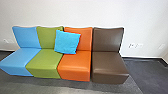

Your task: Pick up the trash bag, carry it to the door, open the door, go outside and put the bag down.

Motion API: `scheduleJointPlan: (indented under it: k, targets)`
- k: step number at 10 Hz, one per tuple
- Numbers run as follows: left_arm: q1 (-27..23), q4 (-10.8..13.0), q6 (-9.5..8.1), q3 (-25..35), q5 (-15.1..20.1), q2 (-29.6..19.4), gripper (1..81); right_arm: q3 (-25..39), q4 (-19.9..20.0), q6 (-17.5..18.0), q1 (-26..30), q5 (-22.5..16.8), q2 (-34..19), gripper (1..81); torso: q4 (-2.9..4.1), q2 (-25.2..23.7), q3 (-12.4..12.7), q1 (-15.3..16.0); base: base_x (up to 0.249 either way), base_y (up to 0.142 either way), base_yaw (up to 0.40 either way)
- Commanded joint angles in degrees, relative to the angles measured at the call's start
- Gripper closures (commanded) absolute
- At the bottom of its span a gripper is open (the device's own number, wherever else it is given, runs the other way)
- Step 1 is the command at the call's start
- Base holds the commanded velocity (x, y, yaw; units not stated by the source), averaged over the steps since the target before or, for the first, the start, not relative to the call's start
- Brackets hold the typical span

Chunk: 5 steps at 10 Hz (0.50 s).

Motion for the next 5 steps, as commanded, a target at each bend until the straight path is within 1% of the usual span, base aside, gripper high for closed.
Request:
scheduleJointPlan:
  k: [1,2,3,4,5]
  targets:
    - [-0.81,0.46,2.58,0.61,4.08,0.78,81.1,-2.28,0.58,-2.51,-1.82,-2.22,1.04,1.0,0.0,5.45,4.06,-3.52,0.0,0.0,0.0]
    - [1.21,0.46,3.98,-0.34,3.47,1.48,81.1,-4.48,0.58,-3.57,-3.23,-2.12,2.45,1.0,0.0,7.41,5.42,-4.81,0.0,0.0,0.0]
    - [3.67,0.46,6.0,-2.43,2.25,2.62,81.1,-6.58,0.5,-4.27,-4.72,-2.03,4.01,1.0,0.0,9.62,2.67,-6.28,0.0,0.0,0.0]
    - [5.61,0.55,7.5,-5.16,1.8,4.2,81.1,-8.44,0.5,-4.89,-5.6,-1.94,5.35,1.0,0.0,11.41,3.94,-7.46,0.0,0.0,0.0]
    - [7.54,0.29,9.0,-8.69,1.53,5.88,81.1,-10.29,0.58,-5.16,-6.48,-1.25,6.59,1.0,0.0,12.92,4.53,-8.53,0.0,0.0,0.0]
